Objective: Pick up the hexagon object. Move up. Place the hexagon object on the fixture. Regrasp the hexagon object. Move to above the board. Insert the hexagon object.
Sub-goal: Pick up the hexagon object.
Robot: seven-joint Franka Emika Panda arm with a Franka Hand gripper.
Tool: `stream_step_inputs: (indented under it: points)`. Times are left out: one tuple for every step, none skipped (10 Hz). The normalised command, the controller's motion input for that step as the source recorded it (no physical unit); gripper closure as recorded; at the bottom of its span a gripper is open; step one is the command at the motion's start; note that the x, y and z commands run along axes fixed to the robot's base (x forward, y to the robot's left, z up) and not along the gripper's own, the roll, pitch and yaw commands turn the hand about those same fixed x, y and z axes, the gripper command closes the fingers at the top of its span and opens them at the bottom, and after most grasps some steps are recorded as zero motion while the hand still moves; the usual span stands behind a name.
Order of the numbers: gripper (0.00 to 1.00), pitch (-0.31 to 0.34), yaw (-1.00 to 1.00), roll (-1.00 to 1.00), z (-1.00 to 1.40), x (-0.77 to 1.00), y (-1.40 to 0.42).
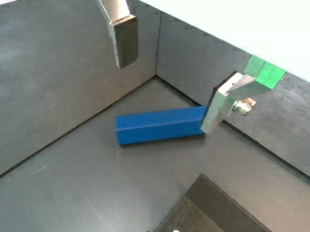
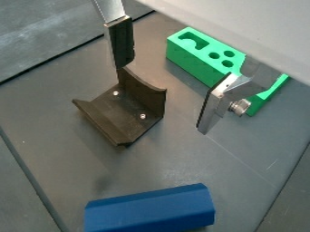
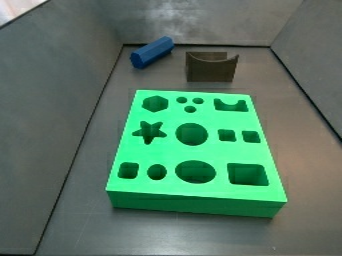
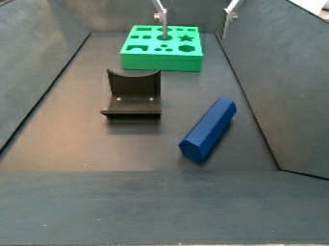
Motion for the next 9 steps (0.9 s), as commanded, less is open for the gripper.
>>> stream_step_inputs:
  points:
    - [0.00,-0.067,-0.39,-0.07,-0.19,-0.41,0.34]
    - [0.00,-0.066,-0.57,0.00,-0.43,-0.44,0.30]
    - [0.00,-0.029,-0.76,0.00,-0.59,-0.41,0.17]
    - [0.00,0.014,-0.77,0.00,-0.61,-0.16,0.20]
    - [0.00,0.039,-0.74,0.04,-0.57,-0.14,0.19]
    - [0.00,0.029,-0.67,0.04,-0.59,-0.13,0.27]
    - [0.00,0.016,-0.57,0.03,-0.62,-0.01,0.37]
    - [0.00,0.011,-0.45,0.07,-0.58,-0.01,0.41]
    - [0.00,0.040,-0.18,0.13,-0.62,-0.15,0.32]
